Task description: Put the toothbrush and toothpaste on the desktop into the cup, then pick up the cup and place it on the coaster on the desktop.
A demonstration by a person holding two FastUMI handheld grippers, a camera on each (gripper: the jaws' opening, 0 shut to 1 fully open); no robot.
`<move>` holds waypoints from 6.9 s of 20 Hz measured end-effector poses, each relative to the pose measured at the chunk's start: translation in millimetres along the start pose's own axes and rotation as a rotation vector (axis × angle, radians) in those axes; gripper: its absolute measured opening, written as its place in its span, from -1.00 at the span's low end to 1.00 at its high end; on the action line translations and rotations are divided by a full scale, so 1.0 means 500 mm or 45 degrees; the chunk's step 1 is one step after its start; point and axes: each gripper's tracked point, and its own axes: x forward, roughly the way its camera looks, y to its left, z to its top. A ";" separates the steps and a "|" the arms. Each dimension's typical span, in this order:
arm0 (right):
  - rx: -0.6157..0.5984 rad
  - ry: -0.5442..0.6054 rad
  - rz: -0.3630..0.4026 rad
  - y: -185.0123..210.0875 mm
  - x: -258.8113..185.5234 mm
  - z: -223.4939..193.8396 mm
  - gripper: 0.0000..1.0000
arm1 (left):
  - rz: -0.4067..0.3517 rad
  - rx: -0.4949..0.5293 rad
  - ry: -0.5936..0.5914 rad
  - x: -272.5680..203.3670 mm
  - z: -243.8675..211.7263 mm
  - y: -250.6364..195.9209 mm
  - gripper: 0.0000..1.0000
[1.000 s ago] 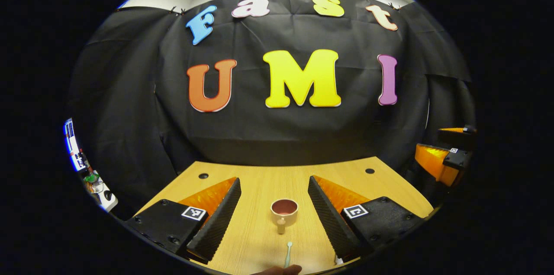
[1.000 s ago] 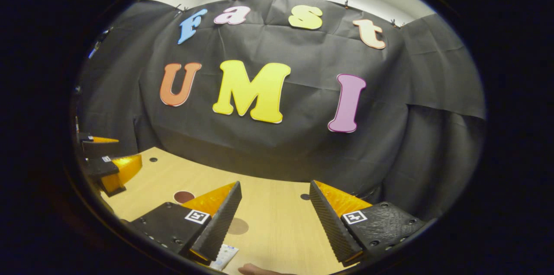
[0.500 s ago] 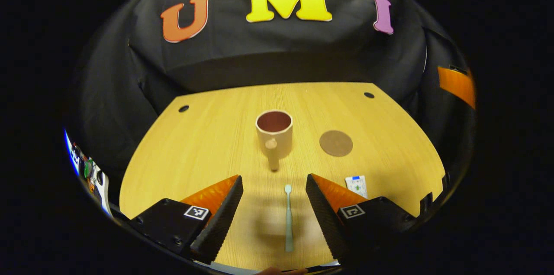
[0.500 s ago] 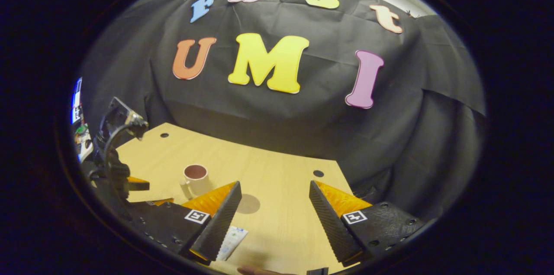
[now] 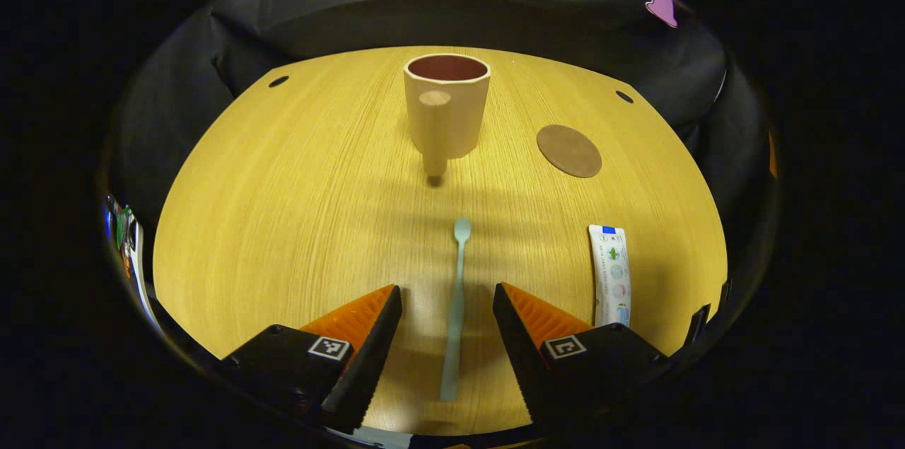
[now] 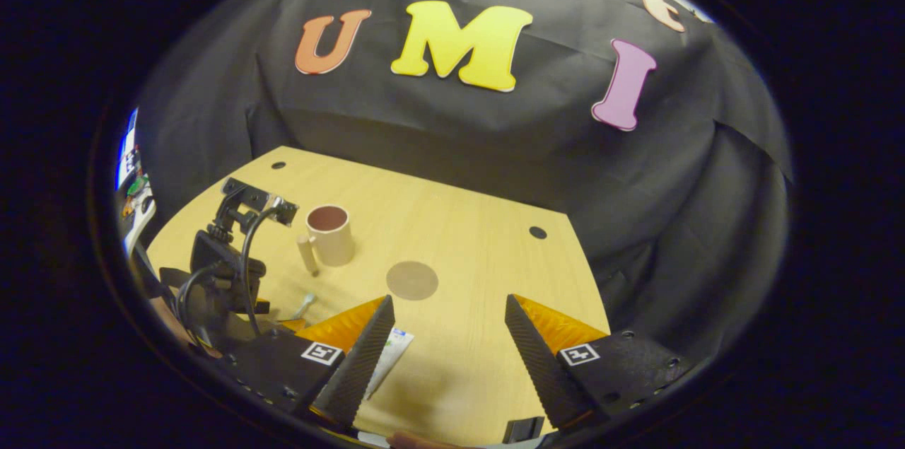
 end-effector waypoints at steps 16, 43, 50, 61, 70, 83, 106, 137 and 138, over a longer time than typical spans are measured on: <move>0.035 0.194 0.064 0.032 0.040 -0.066 0.90 | 0.051 0.043 0.080 0.011 0.008 0.002 -0.71; 0.269 0.924 0.127 0.217 0.141 -0.351 0.41 | -0.007 0.007 -0.505 -0.291 0.165 0.079 -0.78; 0.337 0.967 0.179 0.217 0.134 -0.369 -0.17 | 0.016 0.018 -0.618 -0.327 0.264 0.096 -0.78; 0.302 0.572 0.233 0.130 0.054 -0.238 -0.32 | -0.070 0.132 -0.782 -0.268 0.467 0.053 -0.78; 0.372 0.207 0.128 0.012 -0.028 -0.093 -0.39 | -0.278 0.132 -0.919 -0.211 0.582 -0.011 -0.78; 0.366 0.206 0.075 -0.033 -0.038 -0.097 -0.39 | -0.267 0.103 -0.857 -0.070 0.607 -0.027 -0.77; 0.234 0.218 0.299 0.065 0.037 -0.033 -0.39 | -0.014 -0.035 -0.841 -0.176 0.496 0.076 0.99; 0.138 0.144 0.544 0.422 0.361 0.231 -0.30 | 0.219 -0.282 -0.803 -0.467 0.176 0.153 0.96; 0.138 0.135 0.548 0.422 0.360 0.234 -0.29 | 0.209 -0.293 -0.792 -0.461 0.176 0.153 0.97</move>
